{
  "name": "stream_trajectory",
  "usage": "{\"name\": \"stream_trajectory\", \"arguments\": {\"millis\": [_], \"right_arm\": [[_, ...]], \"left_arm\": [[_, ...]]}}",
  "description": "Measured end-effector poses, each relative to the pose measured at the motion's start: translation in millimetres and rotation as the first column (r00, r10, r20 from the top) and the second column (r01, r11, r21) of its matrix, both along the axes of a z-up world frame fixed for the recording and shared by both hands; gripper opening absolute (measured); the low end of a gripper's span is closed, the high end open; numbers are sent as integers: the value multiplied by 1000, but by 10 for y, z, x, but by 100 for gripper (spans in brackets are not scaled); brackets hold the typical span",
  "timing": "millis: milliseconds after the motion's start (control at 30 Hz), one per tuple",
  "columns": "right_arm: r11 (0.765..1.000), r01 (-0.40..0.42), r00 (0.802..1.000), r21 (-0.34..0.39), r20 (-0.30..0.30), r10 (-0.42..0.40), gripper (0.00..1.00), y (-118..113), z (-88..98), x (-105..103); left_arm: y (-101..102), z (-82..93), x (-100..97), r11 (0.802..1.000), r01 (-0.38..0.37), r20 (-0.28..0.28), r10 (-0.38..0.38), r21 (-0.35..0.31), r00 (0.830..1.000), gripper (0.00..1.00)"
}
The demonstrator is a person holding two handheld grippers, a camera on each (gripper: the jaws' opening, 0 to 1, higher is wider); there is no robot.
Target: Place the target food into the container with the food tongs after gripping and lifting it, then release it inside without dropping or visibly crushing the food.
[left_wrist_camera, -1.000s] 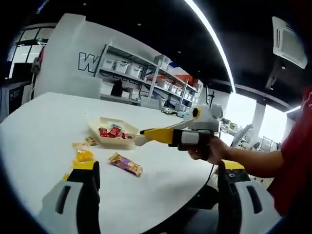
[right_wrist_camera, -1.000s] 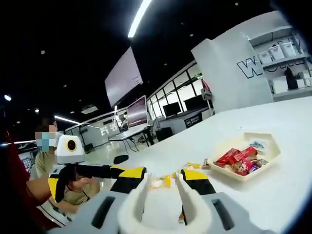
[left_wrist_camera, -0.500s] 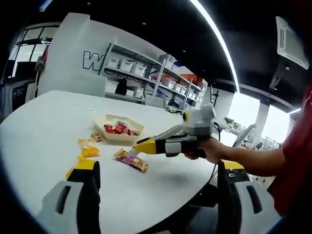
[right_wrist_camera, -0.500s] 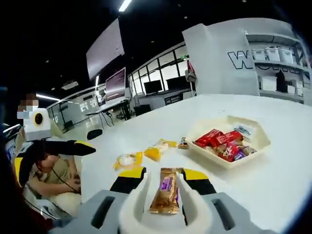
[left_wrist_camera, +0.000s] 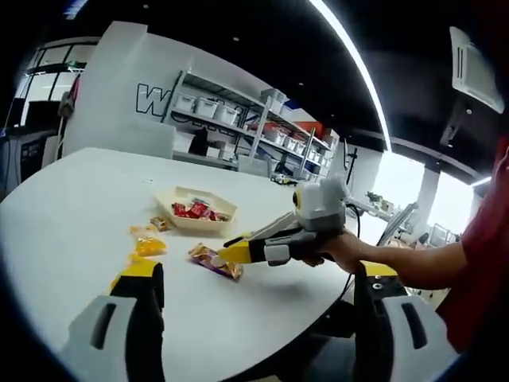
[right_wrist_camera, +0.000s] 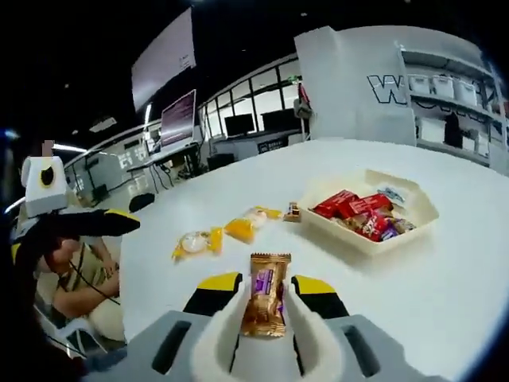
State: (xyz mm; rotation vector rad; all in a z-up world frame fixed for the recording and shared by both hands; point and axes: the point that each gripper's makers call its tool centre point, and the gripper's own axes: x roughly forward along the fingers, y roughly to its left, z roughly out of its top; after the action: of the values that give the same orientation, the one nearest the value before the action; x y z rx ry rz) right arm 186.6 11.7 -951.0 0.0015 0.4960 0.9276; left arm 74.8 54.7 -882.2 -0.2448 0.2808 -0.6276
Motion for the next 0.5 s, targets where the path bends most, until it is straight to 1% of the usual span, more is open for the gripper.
{"name": "stream_trajectory", "arguments": {"millis": [33, 100, 133, 167, 233, 267, 367, 433, 467, 500], "right_arm": [[1000, 3, 1000, 3, -1, -3, 18, -6, 5, 2], [999, 20, 1000, 31, -6, -20, 18, -26, 55, 12], [997, 28, 999, 74, -25, -26, 18, -20, 113, 13], [994, 38, 999, 100, -35, -34, 18, -25, 156, 20], [990, 56, 998, 129, -15, -55, 19, -76, 273, 83], [989, 55, 998, 134, -22, -52, 19, -82, 293, 91], [992, 53, 999, 113, -6, -52, 19, -88, 305, 104], [994, 37, 999, 105, -16, -35, 20, -57, 269, 58], [996, 29, 1000, 87, -9, -28, 20, -32, 234, 21], [999, 19, 1000, 50, 20, -20, 20, -29, 192, 20]], "left_arm": [[8, -6, -1, 1000, -4, -1, 4, 1, 1000, 98], [20, -12, -3, 1000, -6, -3, 6, -2, 1000, 97], [23, -10, -5, 1000, -7, -2, 7, -2, 1000, 97], [26, -7, -5, 1000, -9, -1, 9, -3, 1000, 97], [26, -8, -5, 1000, -10, -3, 10, -3, 1000, 97], [23, -6, -4, 1000, -10, -3, 10, -3, 1000, 97], [1, -2, -3, 1000, -5, -2, 5, -3, 1000, 97], [-14, 4, -2, 1000, -3, 1, 3, -1, 1000, 97], [-22, 6, -4, 1000, -1, 1, 1, -2, 1000, 97], [-28, 7, -5, 1000, 0, 1, 0, -2, 1000, 97]]}}
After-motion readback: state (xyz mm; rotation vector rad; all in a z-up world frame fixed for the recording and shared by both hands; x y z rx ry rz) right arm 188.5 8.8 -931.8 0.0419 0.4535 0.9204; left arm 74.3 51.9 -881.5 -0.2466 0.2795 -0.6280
